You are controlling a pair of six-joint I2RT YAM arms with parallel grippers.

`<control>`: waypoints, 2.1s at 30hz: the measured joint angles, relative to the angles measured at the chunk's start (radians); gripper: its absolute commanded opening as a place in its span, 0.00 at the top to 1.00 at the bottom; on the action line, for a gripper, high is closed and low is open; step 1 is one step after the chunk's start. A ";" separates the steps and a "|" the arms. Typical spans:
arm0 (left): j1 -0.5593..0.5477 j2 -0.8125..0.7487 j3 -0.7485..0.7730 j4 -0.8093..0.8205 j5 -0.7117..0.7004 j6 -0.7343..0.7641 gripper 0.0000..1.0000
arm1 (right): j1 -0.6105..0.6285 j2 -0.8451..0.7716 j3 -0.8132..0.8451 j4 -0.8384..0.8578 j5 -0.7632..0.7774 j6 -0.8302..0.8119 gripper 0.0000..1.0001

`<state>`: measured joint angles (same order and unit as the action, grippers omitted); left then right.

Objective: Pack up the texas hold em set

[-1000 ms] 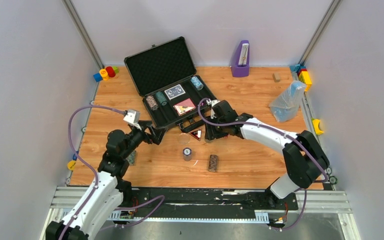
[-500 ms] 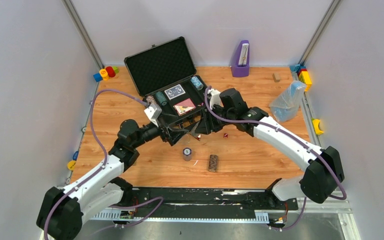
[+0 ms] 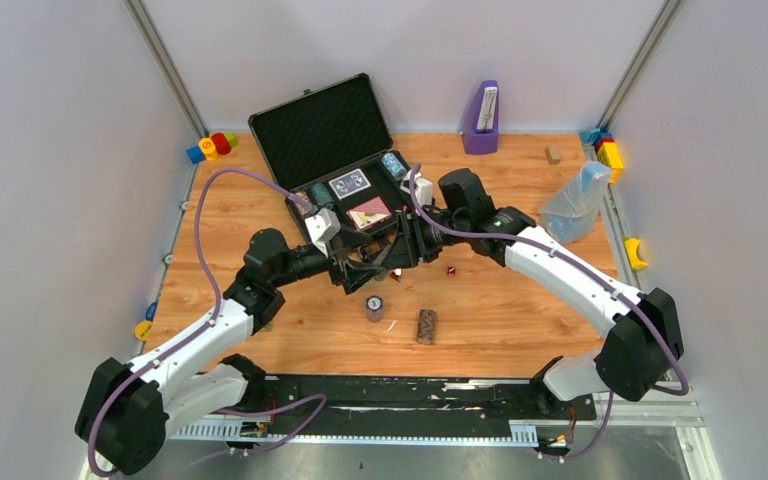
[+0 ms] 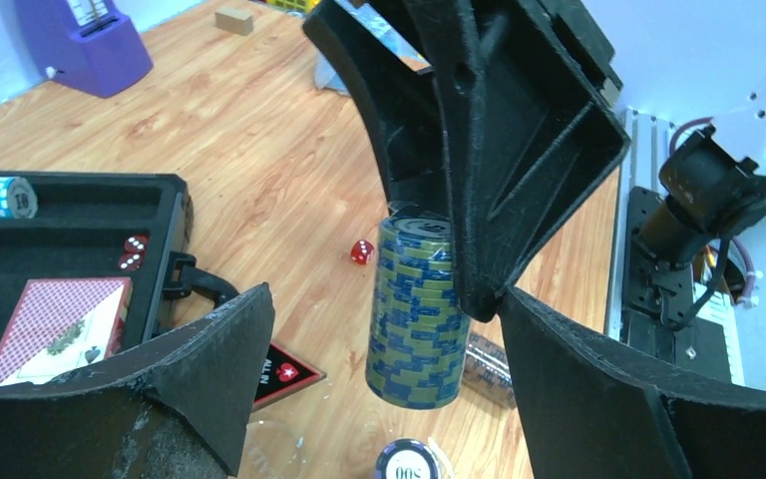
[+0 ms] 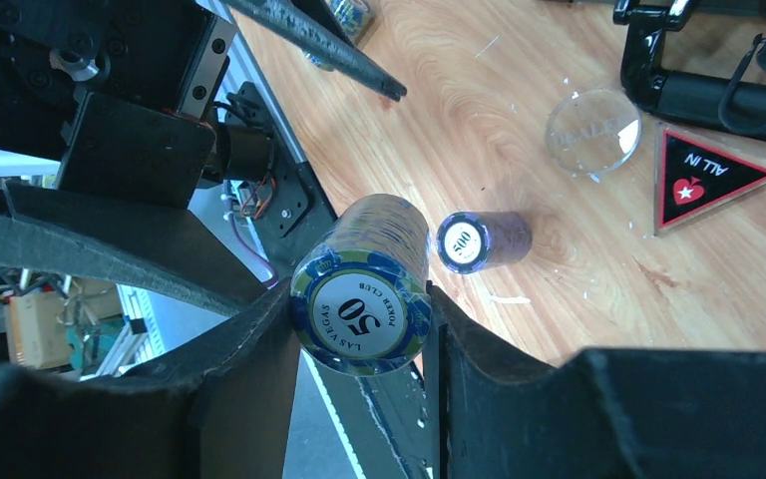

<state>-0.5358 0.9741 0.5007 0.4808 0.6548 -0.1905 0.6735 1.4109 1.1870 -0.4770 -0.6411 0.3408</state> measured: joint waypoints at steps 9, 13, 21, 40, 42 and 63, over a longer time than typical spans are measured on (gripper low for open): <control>-0.033 0.034 0.002 -0.047 0.058 0.059 0.13 | -0.008 0.015 0.010 0.000 -0.053 0.032 1.00; -0.041 0.035 0.002 -0.066 0.058 0.078 0.21 | -0.008 0.015 0.017 0.002 -0.066 0.039 1.00; -0.050 0.059 0.036 -0.105 0.051 0.094 0.43 | -0.009 0.015 0.017 0.002 -0.098 0.051 0.94; -0.067 0.138 0.093 -0.311 -0.306 -0.018 1.00 | -0.027 -0.218 -0.076 0.056 0.257 0.054 0.04; -0.067 0.178 0.122 -0.368 -0.403 -0.066 1.00 | -0.027 -0.253 -0.101 0.064 0.327 0.055 0.04; -0.050 0.406 0.435 -0.806 -1.186 -0.557 1.00 | -0.029 -0.272 -0.177 0.093 0.460 0.053 0.05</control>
<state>-0.5861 1.3804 0.9352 -0.3256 -0.5308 -0.7479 0.6445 1.1385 1.0096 -0.3836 -0.1806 0.3943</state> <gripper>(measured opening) 0.492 0.952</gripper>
